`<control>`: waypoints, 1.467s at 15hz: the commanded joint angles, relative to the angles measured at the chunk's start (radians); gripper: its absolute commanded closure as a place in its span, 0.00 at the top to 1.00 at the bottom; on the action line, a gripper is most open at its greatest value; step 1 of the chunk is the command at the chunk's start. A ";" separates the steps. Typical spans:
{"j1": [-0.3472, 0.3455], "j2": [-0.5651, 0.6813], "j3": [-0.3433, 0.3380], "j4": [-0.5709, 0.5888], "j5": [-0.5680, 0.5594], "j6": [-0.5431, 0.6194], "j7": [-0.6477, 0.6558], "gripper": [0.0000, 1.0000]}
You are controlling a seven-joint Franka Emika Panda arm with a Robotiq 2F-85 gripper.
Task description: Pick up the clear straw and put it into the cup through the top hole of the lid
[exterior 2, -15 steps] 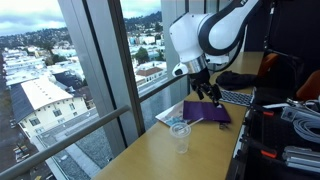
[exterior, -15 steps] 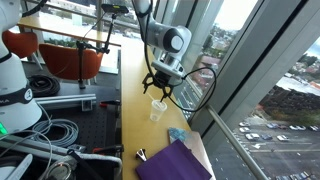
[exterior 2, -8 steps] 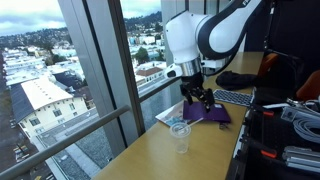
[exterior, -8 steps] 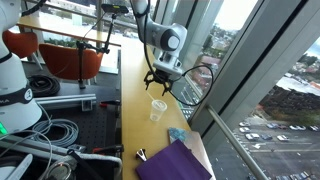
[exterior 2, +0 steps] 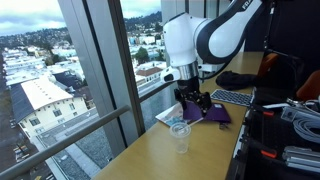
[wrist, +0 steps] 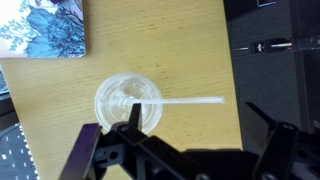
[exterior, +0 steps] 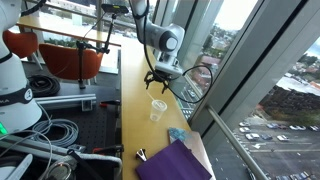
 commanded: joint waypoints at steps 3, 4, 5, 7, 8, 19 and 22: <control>0.003 0.011 0.006 -0.006 -0.004 0.047 -0.118 1.00; 0.004 0.008 0.005 -0.008 -0.004 0.044 -0.127 1.00; 0.011 0.003 0.001 -0.008 -0.007 0.035 -0.119 1.00; 0.014 -0.006 -0.001 -0.016 -0.005 0.022 -0.115 1.00; 0.014 -0.012 -0.002 -0.028 -0.009 0.031 -0.115 1.00; -0.001 -0.050 -0.002 -0.080 -0.004 0.045 -0.155 1.00; 0.002 -0.038 -0.011 -0.060 -0.012 0.044 -0.152 1.00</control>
